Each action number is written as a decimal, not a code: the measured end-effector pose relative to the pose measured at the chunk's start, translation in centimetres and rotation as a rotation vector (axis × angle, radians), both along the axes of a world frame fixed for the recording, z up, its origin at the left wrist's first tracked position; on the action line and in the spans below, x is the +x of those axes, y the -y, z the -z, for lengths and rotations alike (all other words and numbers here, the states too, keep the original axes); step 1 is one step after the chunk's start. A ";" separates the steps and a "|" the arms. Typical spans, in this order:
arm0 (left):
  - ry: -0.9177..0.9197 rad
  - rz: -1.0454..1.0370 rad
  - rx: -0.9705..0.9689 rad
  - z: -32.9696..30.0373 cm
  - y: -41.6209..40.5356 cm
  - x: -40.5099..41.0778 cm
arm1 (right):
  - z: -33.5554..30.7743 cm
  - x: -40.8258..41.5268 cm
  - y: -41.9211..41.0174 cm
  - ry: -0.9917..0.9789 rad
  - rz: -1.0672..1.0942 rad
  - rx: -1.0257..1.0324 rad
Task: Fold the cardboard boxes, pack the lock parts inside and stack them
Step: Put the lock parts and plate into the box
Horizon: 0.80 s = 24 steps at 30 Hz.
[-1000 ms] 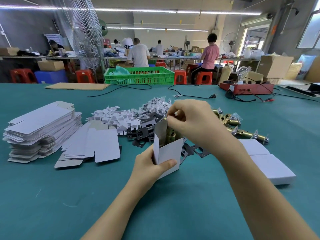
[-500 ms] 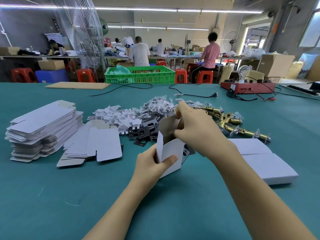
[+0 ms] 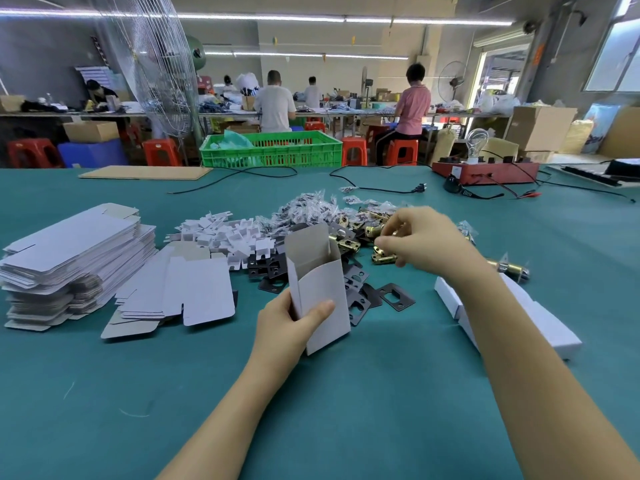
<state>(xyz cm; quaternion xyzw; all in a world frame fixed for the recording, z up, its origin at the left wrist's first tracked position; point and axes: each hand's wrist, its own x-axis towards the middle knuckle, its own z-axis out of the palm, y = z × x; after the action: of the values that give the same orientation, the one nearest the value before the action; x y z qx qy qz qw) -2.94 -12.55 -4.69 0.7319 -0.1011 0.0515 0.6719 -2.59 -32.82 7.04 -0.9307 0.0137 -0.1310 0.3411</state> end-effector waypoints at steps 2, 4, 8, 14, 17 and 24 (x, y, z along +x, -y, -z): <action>0.003 0.001 -0.007 0.0 0.0 0.0 | 1.4 0.8 0.3 -0.077 -0.001 -0.049; 0.020 0.004 0.008 -0.1 0.0 -0.1 | 2.5 1.3 0.0 -0.153 -0.040 -0.076; 0.120 -0.022 0.137 0.0 0.1 -0.4 | 3.8 1.7 -0.8 -0.261 -0.128 -0.145; 0.222 -0.048 0.235 -0.1 0.3 -0.6 | 4.5 1.8 -1.5 -0.294 -0.192 -0.161; 0.217 -0.065 0.247 -0.2 0.3 -0.6 | 4.9 1.8 -1.7 -0.318 -0.228 -0.158; 0.088 -0.046 0.152 0.2 0.0 0.1 | 0.4 0.0 -2.5 0.140 0.059 -0.166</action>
<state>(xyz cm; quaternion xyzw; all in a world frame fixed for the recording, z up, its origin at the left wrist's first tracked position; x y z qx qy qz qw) -2.85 -12.52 -4.91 0.7801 -0.1174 0.0912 0.6078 -2.60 -30.34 6.69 -0.9436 0.0063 -0.2063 0.2590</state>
